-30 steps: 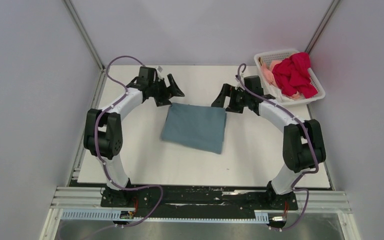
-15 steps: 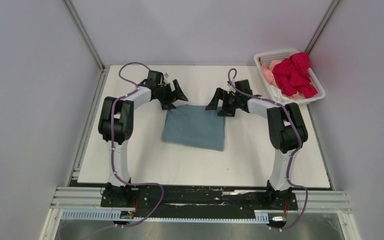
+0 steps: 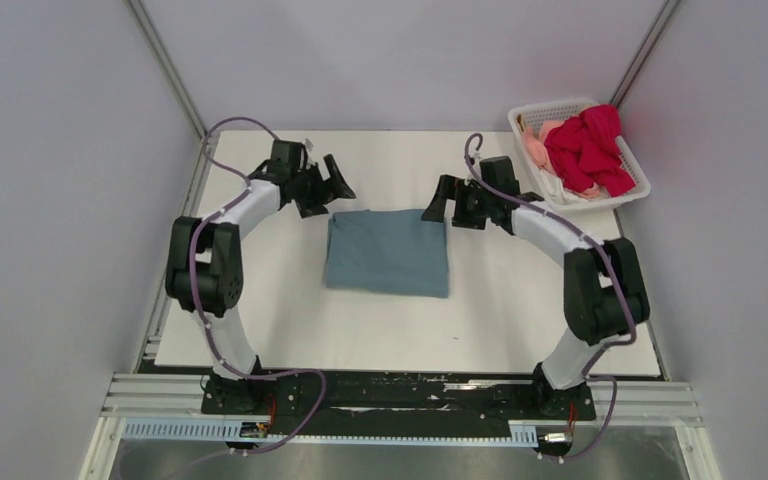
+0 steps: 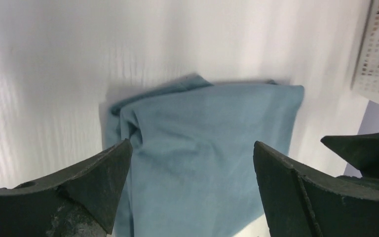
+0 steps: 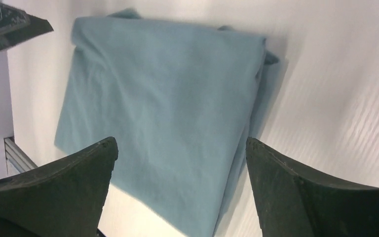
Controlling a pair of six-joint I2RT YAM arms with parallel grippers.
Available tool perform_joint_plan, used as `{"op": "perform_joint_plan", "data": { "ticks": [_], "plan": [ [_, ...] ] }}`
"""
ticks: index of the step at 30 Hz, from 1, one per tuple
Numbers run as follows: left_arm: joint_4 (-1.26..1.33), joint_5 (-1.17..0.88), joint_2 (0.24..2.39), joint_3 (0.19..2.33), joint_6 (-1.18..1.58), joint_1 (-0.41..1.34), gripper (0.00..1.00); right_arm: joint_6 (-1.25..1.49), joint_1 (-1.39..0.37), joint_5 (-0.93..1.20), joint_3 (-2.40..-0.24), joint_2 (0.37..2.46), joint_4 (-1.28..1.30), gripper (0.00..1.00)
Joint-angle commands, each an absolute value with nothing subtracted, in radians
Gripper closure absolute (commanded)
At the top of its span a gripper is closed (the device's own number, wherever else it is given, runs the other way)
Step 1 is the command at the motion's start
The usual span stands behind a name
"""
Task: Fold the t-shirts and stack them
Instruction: Fold the long partially folded tshirt into a neat square, then put the neatly folded tshirt into the corner of the board with the left arm
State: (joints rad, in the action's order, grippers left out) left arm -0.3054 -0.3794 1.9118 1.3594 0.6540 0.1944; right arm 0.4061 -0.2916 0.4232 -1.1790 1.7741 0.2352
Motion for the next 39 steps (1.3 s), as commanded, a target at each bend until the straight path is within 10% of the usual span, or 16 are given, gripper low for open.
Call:
{"op": "perform_joint_plan", "data": {
  "ticks": [1,11,19,31,39],
  "plan": [
    [-0.303,-0.275,1.661,1.252,0.652,0.211,0.0,0.389,-0.375,0.393,-1.056,1.554,0.248,0.0],
    [-0.039,-0.569,1.489,0.798,0.775,0.396,0.0,0.501,-0.437,0.609,-0.77,1.497,0.071,0.0],
    [-0.134,-0.36,1.426,0.596,0.755,0.39,0.0,0.503,-0.388,0.485,-0.629,1.52,0.074,0.0],
    [-0.294,-0.1,1.164,0.661,0.763,0.327,0.0,0.454,-0.382,0.354,-0.68,1.256,0.197,0.0],
    [-0.271,-0.17,1.414,0.785,0.718,0.249,0.07,0.445,-0.383,0.286,-0.673,1.218,0.245,0.0]
  ]
}}
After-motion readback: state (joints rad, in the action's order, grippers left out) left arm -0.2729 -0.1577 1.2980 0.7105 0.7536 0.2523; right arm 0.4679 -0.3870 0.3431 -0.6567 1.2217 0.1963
